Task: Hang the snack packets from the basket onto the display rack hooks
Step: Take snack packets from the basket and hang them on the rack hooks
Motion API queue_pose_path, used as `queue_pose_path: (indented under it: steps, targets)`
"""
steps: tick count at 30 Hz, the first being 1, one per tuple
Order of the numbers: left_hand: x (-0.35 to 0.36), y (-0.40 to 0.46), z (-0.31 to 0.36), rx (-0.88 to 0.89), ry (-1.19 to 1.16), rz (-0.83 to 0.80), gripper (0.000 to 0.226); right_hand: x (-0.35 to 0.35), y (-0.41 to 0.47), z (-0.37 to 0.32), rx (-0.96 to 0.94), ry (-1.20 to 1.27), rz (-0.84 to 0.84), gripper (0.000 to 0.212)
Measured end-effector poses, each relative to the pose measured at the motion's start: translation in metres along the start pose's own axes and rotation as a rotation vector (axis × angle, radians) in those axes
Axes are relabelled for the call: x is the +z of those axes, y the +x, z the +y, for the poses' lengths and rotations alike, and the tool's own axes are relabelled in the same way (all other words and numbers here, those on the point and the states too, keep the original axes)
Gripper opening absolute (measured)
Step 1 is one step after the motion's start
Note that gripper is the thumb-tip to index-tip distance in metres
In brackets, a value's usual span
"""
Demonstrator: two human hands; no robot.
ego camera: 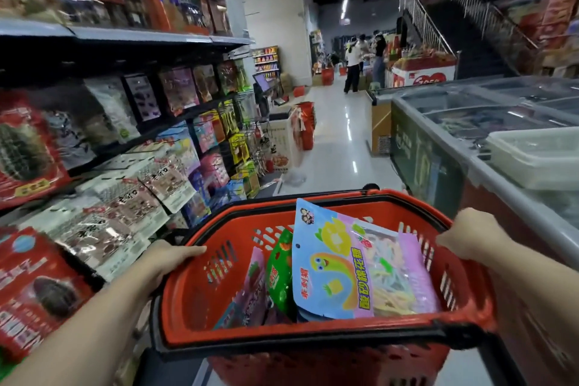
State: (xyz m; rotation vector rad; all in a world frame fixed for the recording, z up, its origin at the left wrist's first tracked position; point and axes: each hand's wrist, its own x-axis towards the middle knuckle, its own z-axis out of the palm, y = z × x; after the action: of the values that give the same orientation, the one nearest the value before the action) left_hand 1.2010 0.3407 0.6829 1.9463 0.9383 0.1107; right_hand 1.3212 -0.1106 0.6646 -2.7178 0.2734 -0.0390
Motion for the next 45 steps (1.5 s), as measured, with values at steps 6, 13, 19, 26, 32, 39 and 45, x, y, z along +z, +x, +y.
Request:
queue_pose_path:
  steps: [6,13,19,26,32,39,45]
  targets:
    - [0.057,0.132,0.090,0.000,-0.013,0.070,0.043,0.020,0.179,-0.061,-0.035,0.032,-0.055,0.030]
    - [0.133,0.303,0.177,-0.018,-0.089,0.086,0.033,0.069,0.389,-0.139,-0.069,0.014,-0.071,0.031]
    - [0.203,0.470,0.266,-0.084,-0.146,0.044,0.037,0.110,0.586,-0.202,-0.112,-0.074,-0.112,0.034]
    - [0.284,0.602,0.347,-0.209,-0.209,0.124,0.036,0.130,0.793,-0.267,-0.237,-0.100,-0.145,0.043]
    - [0.351,0.673,0.377,-0.346,-0.377,0.340,0.030,0.176,0.981,-0.359,-0.504,-0.163,-0.226,0.044]
    - [0.415,0.715,0.390,-0.515,-0.541,0.662,0.045,0.251,1.118,-0.478,-0.758,-0.151,-0.391,0.049]
    - [0.461,0.768,0.393,-0.683,-0.595,0.686,0.029,0.347,1.178,-0.551,-0.889,-0.168,-0.479,0.048]
